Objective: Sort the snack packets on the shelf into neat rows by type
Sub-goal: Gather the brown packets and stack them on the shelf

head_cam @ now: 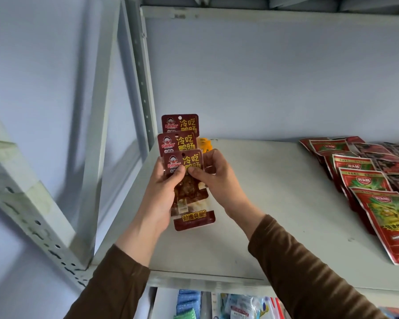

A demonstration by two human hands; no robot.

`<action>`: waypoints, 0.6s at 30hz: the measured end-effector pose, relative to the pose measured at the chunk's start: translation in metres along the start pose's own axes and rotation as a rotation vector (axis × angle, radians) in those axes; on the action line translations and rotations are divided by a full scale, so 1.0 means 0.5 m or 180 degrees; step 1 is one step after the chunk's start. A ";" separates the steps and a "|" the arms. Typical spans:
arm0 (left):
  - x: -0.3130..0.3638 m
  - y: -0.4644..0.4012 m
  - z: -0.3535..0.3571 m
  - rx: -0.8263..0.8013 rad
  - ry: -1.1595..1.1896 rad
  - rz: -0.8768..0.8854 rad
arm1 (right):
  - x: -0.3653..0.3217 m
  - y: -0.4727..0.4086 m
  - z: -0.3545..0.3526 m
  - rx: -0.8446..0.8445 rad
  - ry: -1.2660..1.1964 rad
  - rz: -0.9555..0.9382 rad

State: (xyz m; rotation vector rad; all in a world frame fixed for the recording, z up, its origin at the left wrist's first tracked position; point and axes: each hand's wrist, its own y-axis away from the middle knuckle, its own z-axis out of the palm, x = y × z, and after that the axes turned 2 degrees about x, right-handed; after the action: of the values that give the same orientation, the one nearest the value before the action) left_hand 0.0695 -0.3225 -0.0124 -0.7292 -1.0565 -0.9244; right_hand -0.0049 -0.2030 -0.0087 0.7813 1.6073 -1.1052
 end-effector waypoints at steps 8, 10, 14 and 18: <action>0.011 0.001 0.017 0.0271 0.0167 0.0203 | 0.006 0.019 -0.003 -0.0433 -0.0385 0.0516; 0.011 0.001 0.022 0.0241 0.0299 0.0106 | 0.006 0.019 -0.006 -0.0445 -0.0497 0.0540; 0.006 -0.005 0.038 0.0228 0.0291 0.0092 | 0.002 0.014 -0.017 -0.0471 -0.0304 0.0438; -0.005 -0.032 0.085 0.0051 0.0187 -0.0054 | -0.019 0.002 -0.056 -0.0225 -0.0604 0.0621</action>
State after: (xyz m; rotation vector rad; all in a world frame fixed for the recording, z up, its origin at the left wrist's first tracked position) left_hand 0.0380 -0.2923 0.0004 -0.6768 -1.0186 -0.9455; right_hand -0.0113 -0.1763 0.0026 0.7463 1.3734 -0.9480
